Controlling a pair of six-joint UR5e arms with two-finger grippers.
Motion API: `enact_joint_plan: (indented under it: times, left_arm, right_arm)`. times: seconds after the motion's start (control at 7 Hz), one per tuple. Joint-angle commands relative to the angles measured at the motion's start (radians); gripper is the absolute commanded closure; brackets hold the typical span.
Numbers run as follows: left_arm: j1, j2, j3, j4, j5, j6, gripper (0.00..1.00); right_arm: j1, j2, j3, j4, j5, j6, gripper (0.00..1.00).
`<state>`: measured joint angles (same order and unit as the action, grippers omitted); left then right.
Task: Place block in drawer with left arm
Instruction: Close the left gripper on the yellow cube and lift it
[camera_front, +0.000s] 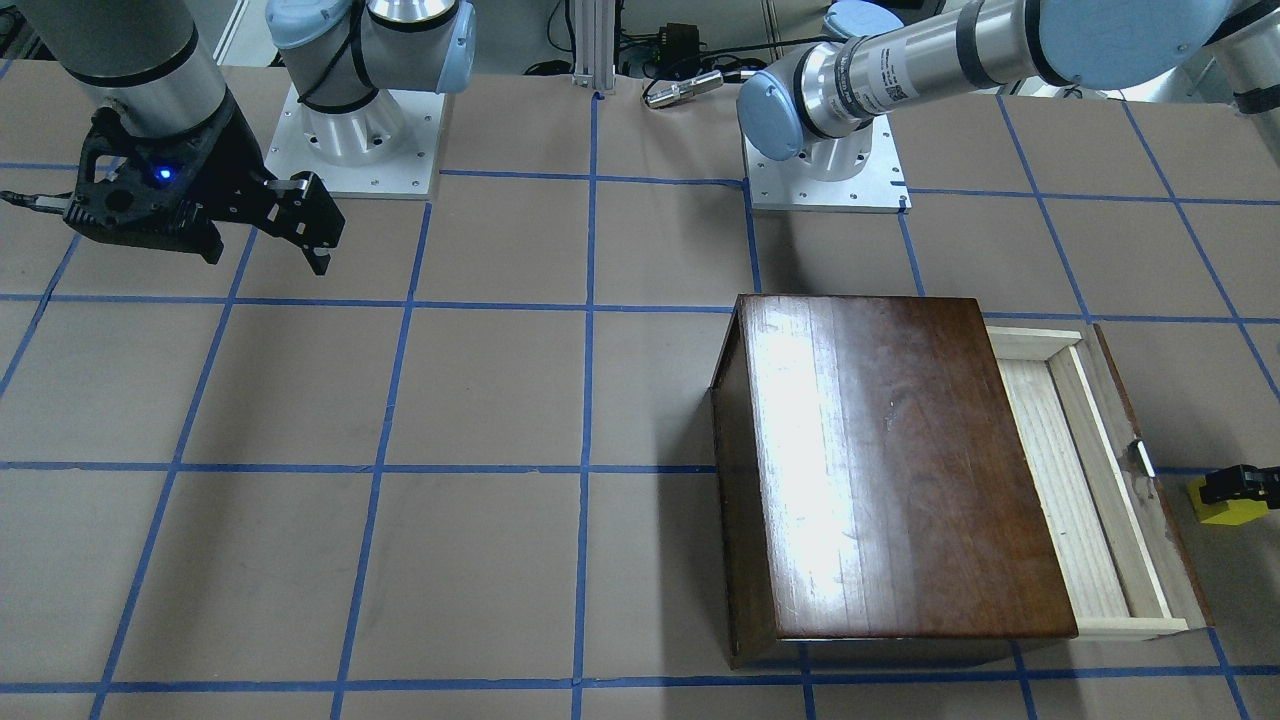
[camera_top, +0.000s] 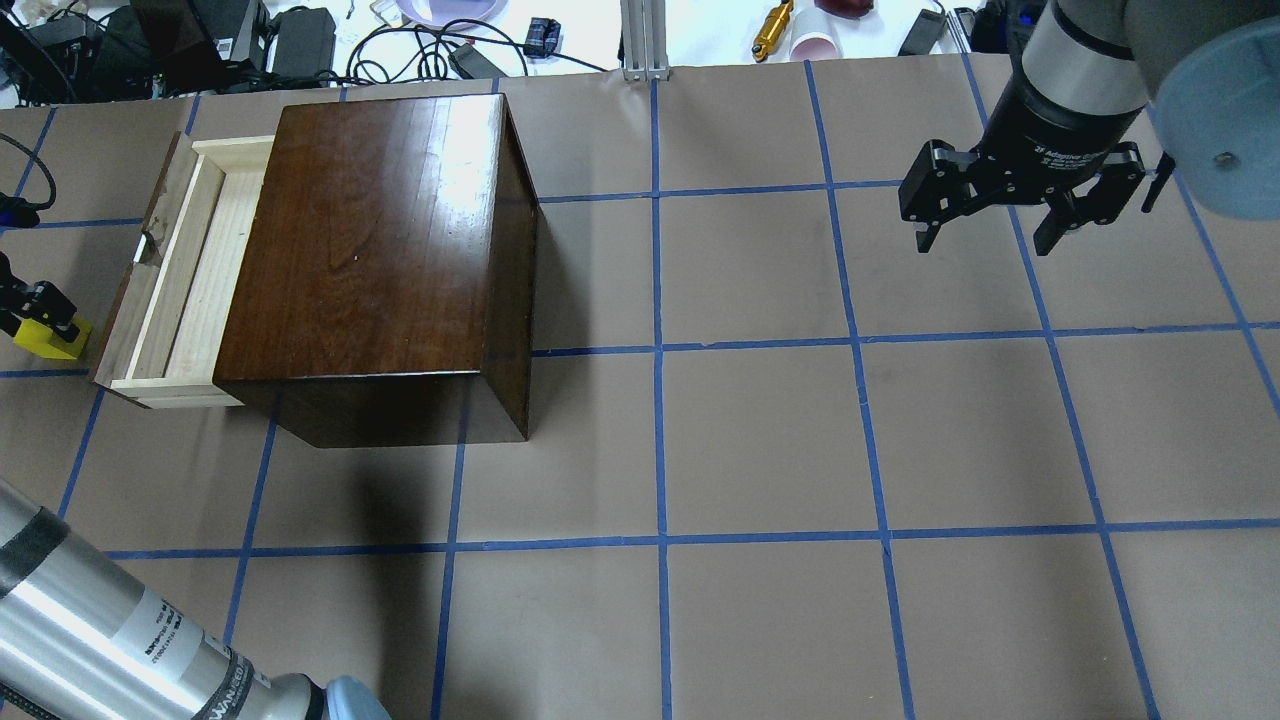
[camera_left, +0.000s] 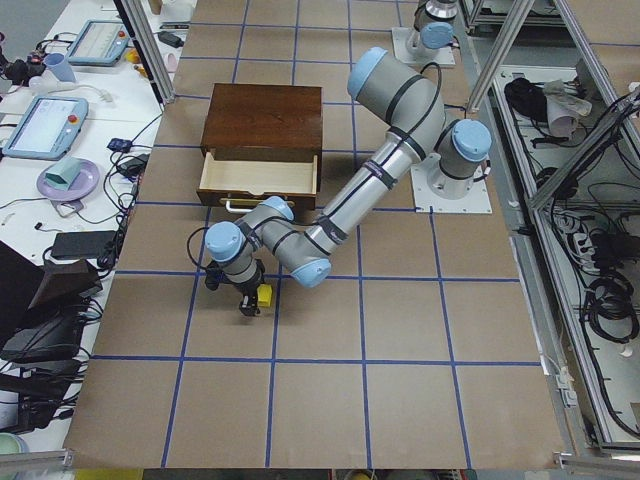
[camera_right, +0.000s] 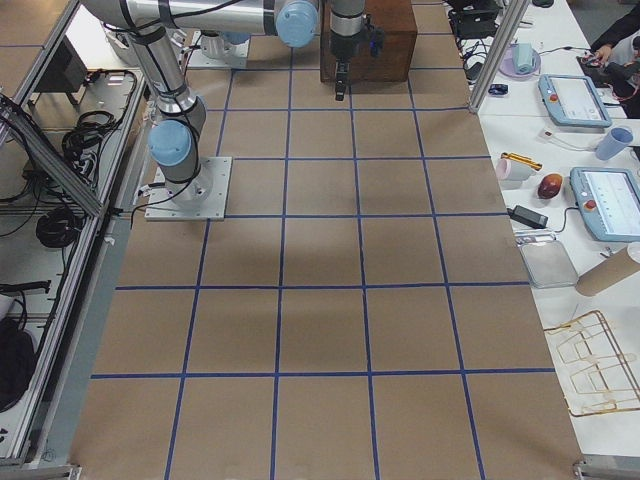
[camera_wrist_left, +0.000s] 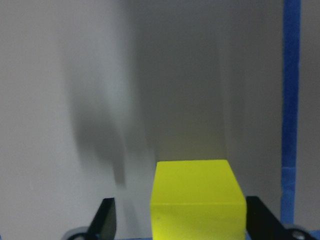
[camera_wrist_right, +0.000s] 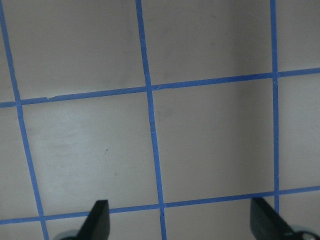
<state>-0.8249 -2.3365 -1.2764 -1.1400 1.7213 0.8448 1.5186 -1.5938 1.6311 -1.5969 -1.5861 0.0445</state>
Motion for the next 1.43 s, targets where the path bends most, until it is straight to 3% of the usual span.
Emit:
enact_joint_plan:
  times: [0.0,0.29,0.57,1.0,1.29]
  left_arm:
    - [0.001,0.021,0.005,-0.009,-0.009,0.000,1.00]
    - [-0.005,0.072,0.024,-0.045,-0.017,-0.003,1.00]
    - [-0.016,0.155,0.092,-0.224,-0.104,-0.085,1.00]
    - [-0.166,0.282,0.208,-0.485,-0.109,-0.289,1.00]
    - [-0.267,0.304,0.209,-0.520,-0.163,-0.433,1.00]
  right_arm:
    - [0.000,0.000,0.000,0.000,0.000,0.000,0.00]
    - [0.000,0.000,0.000,0.000,0.000,0.000,0.00]
    - [0.000,0.000,0.000,0.000,0.000,0.000,0.00]
    - [-0.002,0.000,0.000,0.000,0.000,0.000,0.00]
    - [0.000,0.000,0.000,0.000,0.002,0.000,0.00]
